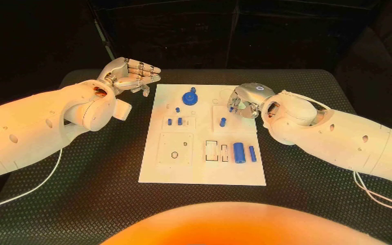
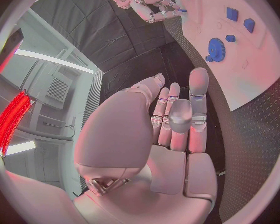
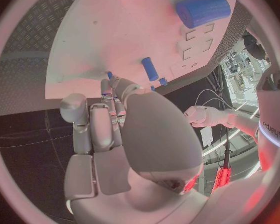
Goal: Assemble the parts on the task board
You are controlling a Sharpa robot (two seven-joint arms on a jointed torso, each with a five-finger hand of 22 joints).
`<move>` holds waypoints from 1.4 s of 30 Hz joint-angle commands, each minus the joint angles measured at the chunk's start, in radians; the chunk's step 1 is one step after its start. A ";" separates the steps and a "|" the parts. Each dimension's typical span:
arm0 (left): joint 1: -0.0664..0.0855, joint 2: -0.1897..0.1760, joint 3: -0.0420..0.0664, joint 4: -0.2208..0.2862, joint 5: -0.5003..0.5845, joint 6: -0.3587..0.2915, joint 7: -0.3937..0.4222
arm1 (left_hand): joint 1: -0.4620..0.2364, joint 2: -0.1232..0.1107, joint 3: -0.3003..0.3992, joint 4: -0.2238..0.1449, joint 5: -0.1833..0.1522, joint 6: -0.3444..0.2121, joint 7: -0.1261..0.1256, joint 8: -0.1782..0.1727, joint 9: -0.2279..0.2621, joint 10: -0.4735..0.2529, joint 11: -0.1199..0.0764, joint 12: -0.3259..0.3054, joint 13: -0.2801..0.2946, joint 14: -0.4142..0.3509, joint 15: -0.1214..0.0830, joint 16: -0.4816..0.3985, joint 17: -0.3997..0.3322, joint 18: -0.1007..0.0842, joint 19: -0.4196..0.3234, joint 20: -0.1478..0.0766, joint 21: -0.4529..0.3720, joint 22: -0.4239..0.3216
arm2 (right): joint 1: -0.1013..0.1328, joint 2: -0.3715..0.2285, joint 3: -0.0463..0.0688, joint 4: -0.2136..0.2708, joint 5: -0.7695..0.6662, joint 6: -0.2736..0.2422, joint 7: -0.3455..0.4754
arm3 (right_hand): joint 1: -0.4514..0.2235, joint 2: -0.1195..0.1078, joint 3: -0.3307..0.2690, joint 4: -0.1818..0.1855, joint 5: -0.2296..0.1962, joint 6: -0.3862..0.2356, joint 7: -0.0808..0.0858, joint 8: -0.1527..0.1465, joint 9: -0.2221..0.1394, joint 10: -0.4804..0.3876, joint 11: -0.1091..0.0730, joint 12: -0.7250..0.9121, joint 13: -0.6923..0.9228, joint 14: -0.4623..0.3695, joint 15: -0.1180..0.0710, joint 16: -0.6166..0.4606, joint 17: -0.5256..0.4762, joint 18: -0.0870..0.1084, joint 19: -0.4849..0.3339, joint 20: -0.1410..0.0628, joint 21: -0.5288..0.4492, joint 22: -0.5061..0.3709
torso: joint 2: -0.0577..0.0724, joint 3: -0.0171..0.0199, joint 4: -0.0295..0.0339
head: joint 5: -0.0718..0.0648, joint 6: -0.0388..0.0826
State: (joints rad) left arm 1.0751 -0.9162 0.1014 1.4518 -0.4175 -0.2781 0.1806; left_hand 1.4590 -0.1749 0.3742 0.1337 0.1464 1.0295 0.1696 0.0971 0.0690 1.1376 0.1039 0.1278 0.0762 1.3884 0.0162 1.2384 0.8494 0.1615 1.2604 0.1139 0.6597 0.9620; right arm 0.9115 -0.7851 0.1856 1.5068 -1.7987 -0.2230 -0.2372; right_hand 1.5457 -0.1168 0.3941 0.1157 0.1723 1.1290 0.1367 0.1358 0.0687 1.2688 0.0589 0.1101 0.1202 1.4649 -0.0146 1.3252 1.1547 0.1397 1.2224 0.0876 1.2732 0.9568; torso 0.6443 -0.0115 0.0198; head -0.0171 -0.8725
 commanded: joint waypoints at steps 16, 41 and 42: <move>0.001 0.004 0.001 -0.005 0.006 0.016 -0.005 | -0.005 0.002 0.001 -0.010 0.001 0.000 0.008 0.002 -0.002 -0.026 0.004 0.006 -0.003 -0.014 0.002 -0.008 -0.010 0.012 -0.015 0.001 -0.022 -0.012 | 0.003 -0.065 0.003 0.163 0.031 -0.050 -0.002 | -0.015 -0.002 0.011 -0.003 -0.009 0.006 -0.002 -0.003 0.001 0.004 0.001 -0.006 0.001 0.040 -0.005 0.005 0.001 -0.019 0.004 0.001 0.006 0.005 | -0.001 -0.0002 0.0007 | 0.016 0.000; 0.001 0.027 0.001 0.001 0.006 0.026 -0.008 | -0.006 0.002 0.000 -0.012 0.001 -0.002 0.010 0.002 -0.002 -0.034 0.006 0.007 -0.004 -0.017 0.004 -0.009 -0.012 0.012 -0.017 0.003 -0.025 -0.013 | 0.003 0.094 -0.037 0.177 0.034 -0.012 0.029 | -0.018 -0.001 0.019 -0.009 -0.006 0.006 -0.001 -0.006 0.001 0.004 0.001 -0.009 0.001 0.039 -0.005 0.006 0.000 -0.019 0.002 0.001 0.004 0.002 | 0.001 -0.0016 0.0015 | 0.111 0.000; 0.001 0.029 0.001 0.002 0.006 0.027 -0.008 | -0.006 0.002 0.000 -0.012 0.001 -0.002 0.010 0.002 -0.002 -0.034 0.006 0.007 -0.004 -0.017 0.004 -0.009 -0.012 0.012 -0.017 0.003 -0.025 -0.013 | 0.003 0.101 -0.044 0.172 0.033 -0.009 0.032 | -0.018 -0.001 0.019 -0.009 -0.006 0.006 -0.001 -0.006 0.001 0.004 0.001 -0.009 0.001 0.039 -0.005 0.006 0.000 -0.019 0.002 0.001 0.004 0.002 | 0.001 -0.0018 0.0016 | 0.113 0.000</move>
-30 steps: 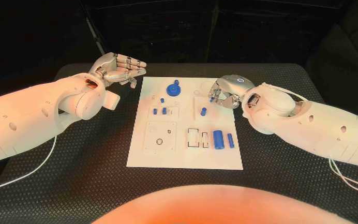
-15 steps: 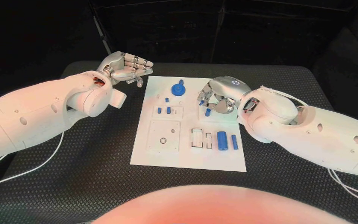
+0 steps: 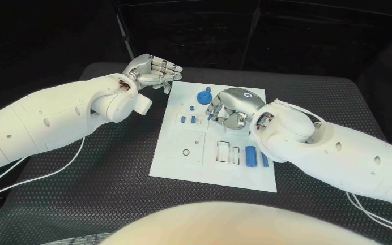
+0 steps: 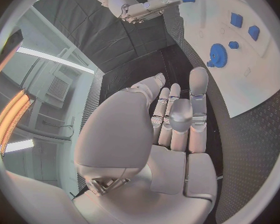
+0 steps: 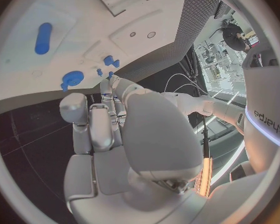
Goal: Assemble the parts on the task board
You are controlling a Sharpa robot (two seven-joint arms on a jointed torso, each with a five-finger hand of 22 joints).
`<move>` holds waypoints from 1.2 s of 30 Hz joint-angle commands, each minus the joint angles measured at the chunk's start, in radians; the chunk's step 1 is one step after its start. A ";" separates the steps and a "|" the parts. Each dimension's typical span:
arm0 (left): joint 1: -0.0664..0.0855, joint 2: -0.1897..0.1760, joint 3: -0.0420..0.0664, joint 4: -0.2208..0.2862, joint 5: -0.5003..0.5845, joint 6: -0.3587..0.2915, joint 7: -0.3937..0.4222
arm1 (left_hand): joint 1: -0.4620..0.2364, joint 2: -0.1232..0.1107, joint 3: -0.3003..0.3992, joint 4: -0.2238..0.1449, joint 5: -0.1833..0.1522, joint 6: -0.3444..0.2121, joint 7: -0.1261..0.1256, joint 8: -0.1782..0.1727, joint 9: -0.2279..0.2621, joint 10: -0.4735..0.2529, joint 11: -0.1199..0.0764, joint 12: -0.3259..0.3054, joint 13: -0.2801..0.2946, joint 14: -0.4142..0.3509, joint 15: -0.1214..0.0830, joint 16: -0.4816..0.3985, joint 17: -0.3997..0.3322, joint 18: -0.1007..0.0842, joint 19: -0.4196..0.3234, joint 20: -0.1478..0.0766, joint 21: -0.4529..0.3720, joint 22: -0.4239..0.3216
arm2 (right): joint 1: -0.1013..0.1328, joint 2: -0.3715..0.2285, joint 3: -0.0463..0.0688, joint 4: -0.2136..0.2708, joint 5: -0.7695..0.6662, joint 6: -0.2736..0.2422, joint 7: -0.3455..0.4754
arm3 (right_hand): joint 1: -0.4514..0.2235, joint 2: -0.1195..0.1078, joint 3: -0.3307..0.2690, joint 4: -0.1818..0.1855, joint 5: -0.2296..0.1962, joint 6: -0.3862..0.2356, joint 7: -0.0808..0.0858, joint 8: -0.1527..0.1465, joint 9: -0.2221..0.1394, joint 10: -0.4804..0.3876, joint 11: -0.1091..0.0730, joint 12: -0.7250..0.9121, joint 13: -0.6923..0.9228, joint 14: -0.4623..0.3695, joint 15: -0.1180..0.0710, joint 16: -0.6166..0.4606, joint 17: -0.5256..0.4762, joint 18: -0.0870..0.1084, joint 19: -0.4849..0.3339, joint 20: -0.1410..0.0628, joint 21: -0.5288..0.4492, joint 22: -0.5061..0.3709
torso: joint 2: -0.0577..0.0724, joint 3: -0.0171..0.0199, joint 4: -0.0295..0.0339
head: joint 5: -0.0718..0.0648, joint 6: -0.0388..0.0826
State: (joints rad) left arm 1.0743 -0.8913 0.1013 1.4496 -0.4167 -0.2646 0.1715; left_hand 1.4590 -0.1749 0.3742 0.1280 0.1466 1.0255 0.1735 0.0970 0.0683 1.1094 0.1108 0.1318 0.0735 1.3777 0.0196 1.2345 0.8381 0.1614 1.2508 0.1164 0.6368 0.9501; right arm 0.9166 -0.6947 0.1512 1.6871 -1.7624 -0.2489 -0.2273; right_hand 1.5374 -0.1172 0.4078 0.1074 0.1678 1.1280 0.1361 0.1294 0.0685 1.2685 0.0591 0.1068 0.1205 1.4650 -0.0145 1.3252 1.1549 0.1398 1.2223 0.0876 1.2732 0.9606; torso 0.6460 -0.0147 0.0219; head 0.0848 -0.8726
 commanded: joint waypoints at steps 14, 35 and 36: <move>0.002 0.016 0.001 0.008 0.005 0.019 0.003 | -0.006 0.002 0.000 -0.006 0.001 0.001 0.007 0.002 -0.002 -0.006 0.000 0.004 -0.001 -0.006 0.000 -0.005 -0.001 0.012 -0.007 0.000 -0.001 -0.001 | -0.003 0.075 -0.073 -0.055 -0.015 0.037 0.044 | -0.012 -0.001 0.009 -0.005 0.002 0.006 0.000 -0.001 0.000 0.002 0.002 -0.008 0.000 0.039 -0.004 0.005 -0.002 -0.018 -0.001 0.001 0.002 -0.006 | -0.002 0.0019 -0.0009 | 0.032 0.000; 0.002 0.021 0.001 0.009 0.005 0.023 0.001 | -0.006 0.002 0.000 -0.007 0.001 0.001 0.007 0.001 -0.002 -0.008 0.000 0.004 -0.001 -0.006 0.001 -0.005 -0.001 0.012 -0.007 0.001 -0.002 -0.001 | -0.004 0.102 -0.093 -0.077 -0.016 0.060 0.053 | -0.015 0.000 0.011 -0.007 0.003 0.005 0.001 -0.002 0.000 0.002 0.002 -0.009 0.000 0.039 -0.004 0.005 -0.003 -0.018 -0.001 0.001 0.002 -0.006 | -0.001 0.0016 -0.0012 | 0.043 0.000; 0.002 0.021 0.001 0.009 0.005 0.023 0.001 | -0.006 0.002 0.000 -0.007 0.001 0.001 0.007 0.001 -0.002 -0.008 0.000 0.004 -0.001 -0.006 0.001 -0.005 -0.001 0.012 -0.007 0.001 -0.002 -0.001 | -0.004 0.103 -0.093 -0.077 -0.016 0.061 0.054 | -0.015 0.000 0.011 -0.007 0.003 0.005 0.001 -0.002 0.000 0.002 0.002 -0.009 0.000 0.039 -0.004 0.005 -0.003 -0.018 -0.001 0.001 0.002 -0.006 | -0.001 0.0017 -0.0011 | 0.043 0.000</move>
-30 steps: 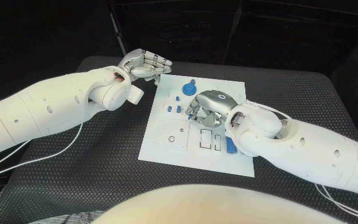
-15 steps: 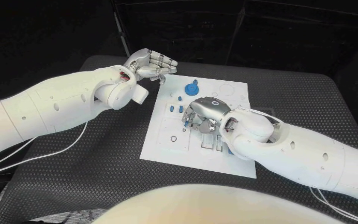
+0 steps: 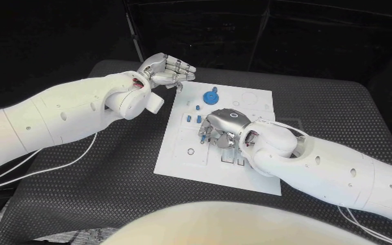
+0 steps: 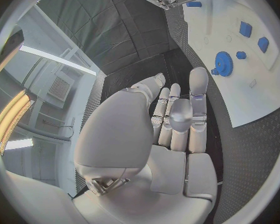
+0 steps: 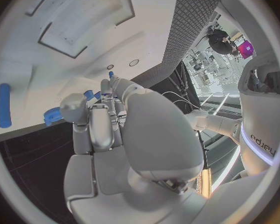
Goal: Assemble the parts on the task board
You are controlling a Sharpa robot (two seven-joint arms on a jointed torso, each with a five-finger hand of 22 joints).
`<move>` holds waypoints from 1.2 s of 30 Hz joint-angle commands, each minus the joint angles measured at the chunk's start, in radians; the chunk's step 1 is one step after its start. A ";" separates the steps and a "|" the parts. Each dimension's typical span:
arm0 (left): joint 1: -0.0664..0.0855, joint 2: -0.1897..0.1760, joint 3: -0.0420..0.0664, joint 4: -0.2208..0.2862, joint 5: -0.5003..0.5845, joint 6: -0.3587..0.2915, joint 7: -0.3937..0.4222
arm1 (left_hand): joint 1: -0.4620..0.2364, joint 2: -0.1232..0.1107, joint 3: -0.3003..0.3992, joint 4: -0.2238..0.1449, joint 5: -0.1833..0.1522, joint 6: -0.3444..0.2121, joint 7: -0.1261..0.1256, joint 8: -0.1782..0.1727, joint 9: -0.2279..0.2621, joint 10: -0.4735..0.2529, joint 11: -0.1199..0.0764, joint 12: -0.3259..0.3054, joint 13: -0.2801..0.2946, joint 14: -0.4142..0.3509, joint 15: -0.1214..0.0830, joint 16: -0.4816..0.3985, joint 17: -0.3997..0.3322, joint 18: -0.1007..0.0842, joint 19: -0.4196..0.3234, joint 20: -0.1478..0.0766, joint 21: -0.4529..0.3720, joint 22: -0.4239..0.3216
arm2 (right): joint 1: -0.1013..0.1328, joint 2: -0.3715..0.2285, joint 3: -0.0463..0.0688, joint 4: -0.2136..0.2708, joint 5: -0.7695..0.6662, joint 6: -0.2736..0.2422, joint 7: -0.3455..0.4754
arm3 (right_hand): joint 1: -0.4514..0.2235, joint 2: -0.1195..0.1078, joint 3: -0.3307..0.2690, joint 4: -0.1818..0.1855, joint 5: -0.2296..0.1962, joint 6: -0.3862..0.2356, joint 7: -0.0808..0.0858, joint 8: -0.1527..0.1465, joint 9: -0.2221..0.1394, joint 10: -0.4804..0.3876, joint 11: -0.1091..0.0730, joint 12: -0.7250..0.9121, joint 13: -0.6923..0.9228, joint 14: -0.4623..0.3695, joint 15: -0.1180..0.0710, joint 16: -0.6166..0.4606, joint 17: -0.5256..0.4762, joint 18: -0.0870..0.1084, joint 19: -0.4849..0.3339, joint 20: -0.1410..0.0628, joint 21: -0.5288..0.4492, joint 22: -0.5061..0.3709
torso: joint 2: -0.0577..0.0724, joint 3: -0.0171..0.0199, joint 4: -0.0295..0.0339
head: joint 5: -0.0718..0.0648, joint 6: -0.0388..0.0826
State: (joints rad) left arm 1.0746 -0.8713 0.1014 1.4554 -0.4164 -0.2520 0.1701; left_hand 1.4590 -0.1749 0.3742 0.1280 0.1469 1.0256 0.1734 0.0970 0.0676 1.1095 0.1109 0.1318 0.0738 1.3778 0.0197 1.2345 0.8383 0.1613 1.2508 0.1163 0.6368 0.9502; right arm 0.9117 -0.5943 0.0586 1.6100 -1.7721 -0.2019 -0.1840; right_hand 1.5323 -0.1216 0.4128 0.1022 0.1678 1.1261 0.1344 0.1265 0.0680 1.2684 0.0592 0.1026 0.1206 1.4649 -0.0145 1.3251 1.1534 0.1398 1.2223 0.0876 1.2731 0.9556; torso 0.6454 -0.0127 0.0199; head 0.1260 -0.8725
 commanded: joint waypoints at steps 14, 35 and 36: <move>0.002 0.001 0.001 0.004 0.005 0.012 0.000 | -0.007 0.002 -0.001 -0.007 0.000 0.001 0.007 0.002 -0.001 -0.010 0.001 0.005 -0.001 -0.007 0.001 -0.005 -0.001 0.012 -0.007 0.001 -0.002 -0.001 | 0.001 0.010 -0.003 -0.013 -0.007 0.030 0.009 | -0.011 0.004 0.006 -0.002 0.003 0.007 0.003 0.000 0.001 0.002 0.003 -0.005 0.000 0.038 -0.004 0.005 -0.002 -0.018 -0.002 0.002 0.002 -0.001 | -0.001 -0.0003 0.0004 | 0.004 0.000; 0.002 0.001 0.001 0.003 0.005 0.016 -0.004 | -0.007 0.002 -0.001 -0.008 0.000 0.000 0.007 0.002 -0.001 -0.011 0.001 0.005 -0.001 -0.008 0.001 -0.006 -0.002 0.012 -0.007 0.001 -0.003 -0.002 | 0.000 0.023 -0.019 -0.034 -0.009 0.054 0.008 | -0.017 0.004 0.007 -0.002 0.003 0.007 0.004 -0.001 0.001 0.002 0.003 -0.006 0.000 0.038 -0.003 0.004 -0.003 -0.018 -0.003 0.002 0.001 -0.003 | -0.001 -0.0006 0.0003 | 0.006 0.000; 0.002 0.001 0.001 0.003 0.005 0.016 -0.004 | -0.007 0.002 -0.001 -0.008 0.000 0.000 0.007 0.002 -0.001 -0.011 0.001 0.005 -0.001 -0.008 0.001 -0.006 -0.002 0.012 -0.007 0.001 -0.003 -0.002 | 0.000 0.024 -0.020 -0.035 -0.010 0.057 0.007 | -0.017 0.004 0.007 -0.002 0.003 0.007 0.004 -0.001 0.001 0.002 0.003 -0.006 0.000 0.038 -0.003 0.004 -0.003 -0.018 -0.003 0.002 0.001 -0.003 | -0.001 -0.0006 0.0002 | 0.006 0.000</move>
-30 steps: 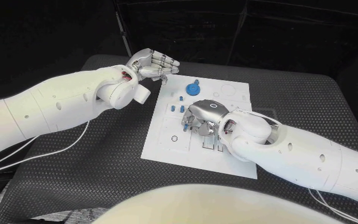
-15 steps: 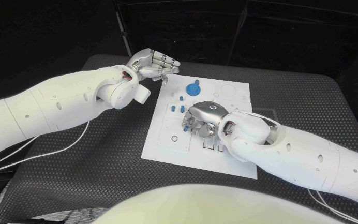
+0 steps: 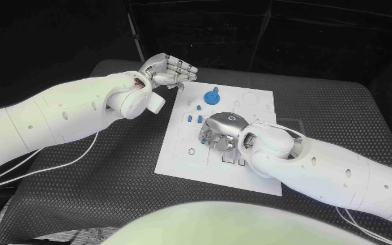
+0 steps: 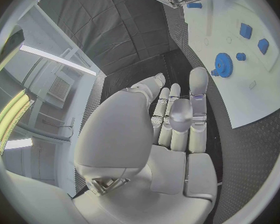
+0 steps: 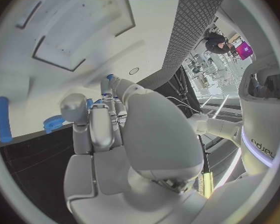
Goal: Assemble the parts on the task board
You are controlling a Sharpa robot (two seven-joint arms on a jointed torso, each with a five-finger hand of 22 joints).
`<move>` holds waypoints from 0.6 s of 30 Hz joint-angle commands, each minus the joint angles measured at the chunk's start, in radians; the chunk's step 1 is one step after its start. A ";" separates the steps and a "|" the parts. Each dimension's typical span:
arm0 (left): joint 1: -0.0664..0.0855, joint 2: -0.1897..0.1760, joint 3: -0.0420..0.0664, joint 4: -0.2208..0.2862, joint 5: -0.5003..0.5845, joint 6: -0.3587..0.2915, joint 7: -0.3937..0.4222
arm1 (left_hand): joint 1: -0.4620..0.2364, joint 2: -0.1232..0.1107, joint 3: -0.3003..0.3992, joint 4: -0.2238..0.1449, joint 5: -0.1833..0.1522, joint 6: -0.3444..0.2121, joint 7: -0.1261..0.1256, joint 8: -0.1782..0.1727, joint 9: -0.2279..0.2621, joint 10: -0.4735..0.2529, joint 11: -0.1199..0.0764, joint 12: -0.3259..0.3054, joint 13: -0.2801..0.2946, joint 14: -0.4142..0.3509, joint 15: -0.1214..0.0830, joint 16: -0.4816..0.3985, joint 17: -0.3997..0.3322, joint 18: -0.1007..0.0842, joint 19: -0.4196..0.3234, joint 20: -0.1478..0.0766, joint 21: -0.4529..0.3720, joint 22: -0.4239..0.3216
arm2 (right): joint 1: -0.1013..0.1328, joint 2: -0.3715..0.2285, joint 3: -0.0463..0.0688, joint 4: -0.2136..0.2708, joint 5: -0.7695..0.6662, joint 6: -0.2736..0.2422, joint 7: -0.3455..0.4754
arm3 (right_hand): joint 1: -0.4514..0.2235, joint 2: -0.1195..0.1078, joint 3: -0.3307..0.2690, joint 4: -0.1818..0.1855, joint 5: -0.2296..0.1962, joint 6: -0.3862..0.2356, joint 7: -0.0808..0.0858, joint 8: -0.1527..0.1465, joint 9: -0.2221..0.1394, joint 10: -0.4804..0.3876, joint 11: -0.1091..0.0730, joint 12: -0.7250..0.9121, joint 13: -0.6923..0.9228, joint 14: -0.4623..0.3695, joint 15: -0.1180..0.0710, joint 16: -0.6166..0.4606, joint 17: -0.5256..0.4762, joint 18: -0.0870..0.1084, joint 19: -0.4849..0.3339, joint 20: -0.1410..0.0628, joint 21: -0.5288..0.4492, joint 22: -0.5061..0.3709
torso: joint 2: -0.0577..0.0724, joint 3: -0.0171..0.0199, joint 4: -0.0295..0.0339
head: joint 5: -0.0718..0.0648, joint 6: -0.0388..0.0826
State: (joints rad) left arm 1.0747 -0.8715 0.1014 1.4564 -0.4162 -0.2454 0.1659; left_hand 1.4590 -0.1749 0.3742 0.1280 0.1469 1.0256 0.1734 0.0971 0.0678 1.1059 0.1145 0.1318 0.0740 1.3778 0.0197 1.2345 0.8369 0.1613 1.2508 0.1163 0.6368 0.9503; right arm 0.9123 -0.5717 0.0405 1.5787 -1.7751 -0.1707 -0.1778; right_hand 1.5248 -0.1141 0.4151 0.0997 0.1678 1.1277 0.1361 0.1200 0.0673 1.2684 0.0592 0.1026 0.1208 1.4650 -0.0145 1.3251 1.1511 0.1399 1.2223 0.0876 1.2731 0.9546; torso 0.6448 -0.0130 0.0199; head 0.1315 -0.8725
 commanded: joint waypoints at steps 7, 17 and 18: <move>0.002 0.002 0.001 0.001 0.005 0.014 -0.002 | -0.008 0.002 -0.001 -0.008 0.000 0.000 0.008 0.002 -0.001 -0.009 -0.003 0.005 -0.002 -0.008 0.002 -0.005 -0.001 0.012 -0.008 0.002 -0.005 -0.003 | 0.000 0.009 -0.013 -0.015 -0.010 0.042 -0.014 | -0.038 -0.009 0.003 0.003 -0.003 -0.016 0.009 -0.010 -0.002 -0.018 0.010 -0.021 -0.005 0.036 0.003 0.001 -0.008 -0.017 -0.009 0.006 -0.003 -0.009 | 0.000 0.0000 -0.0001 | 0.000 0.000; 0.002 0.004 0.001 0.000 0.005 0.021 -0.005 | -0.008 0.002 -0.001 -0.009 0.000 0.000 0.008 0.002 -0.001 -0.011 -0.002 0.006 -0.002 -0.009 0.002 -0.006 -0.002 0.013 -0.009 0.002 -0.006 -0.004 | 0.000 0.010 -0.020 -0.019 -0.011 0.038 -0.021 | -0.091 -0.030 -0.013 0.018 -0.031 -0.072 0.036 -0.044 -0.002 -0.105 0.041 -0.042 -0.031 0.031 0.028 -0.006 -0.026 -0.013 -0.025 0.029 -0.019 -0.032 | -0.001 -0.0003 -0.0014 | -0.005 0.000; 0.002 0.004 0.001 0.000 0.005 0.021 -0.005 | -0.008 0.002 -0.001 -0.009 0.000 0.000 0.008 0.002 -0.001 -0.011 -0.002 0.006 -0.002 -0.009 0.002 -0.006 -0.002 0.013 -0.009 0.002 -0.006 -0.004 | 0.000 0.010 -0.020 -0.019 -0.011 0.033 -0.021 | -0.092 -0.031 -0.014 0.017 -0.031 -0.074 0.037 -0.045 -0.001 -0.111 0.043 -0.042 -0.033 0.031 0.029 -0.006 -0.027 -0.013 -0.026 0.030 -0.020 -0.033 | -0.001 -0.0002 -0.0012 | -0.005 0.000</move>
State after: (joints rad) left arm 1.0747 -0.8690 0.1014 1.4551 -0.4161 -0.2368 0.1607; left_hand 1.4590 -0.1749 0.3714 0.1252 0.1470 1.0256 0.1734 0.0970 0.0679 1.1023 0.1108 0.1318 0.0732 1.3742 0.0233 1.2345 0.8358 0.1614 1.2475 0.1197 0.6368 0.9474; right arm 0.9166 -0.5610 0.0265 1.5648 -1.7800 -0.1622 -0.1828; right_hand 1.4402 -0.1459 0.4067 0.1145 0.1398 1.0595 0.1750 0.0774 0.0655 1.1657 0.1029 0.0666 0.0950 1.4650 0.0074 1.3250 1.1251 0.1400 1.1971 0.1128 1.2577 0.9216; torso 0.6443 -0.0132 0.0186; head 0.1272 -0.8725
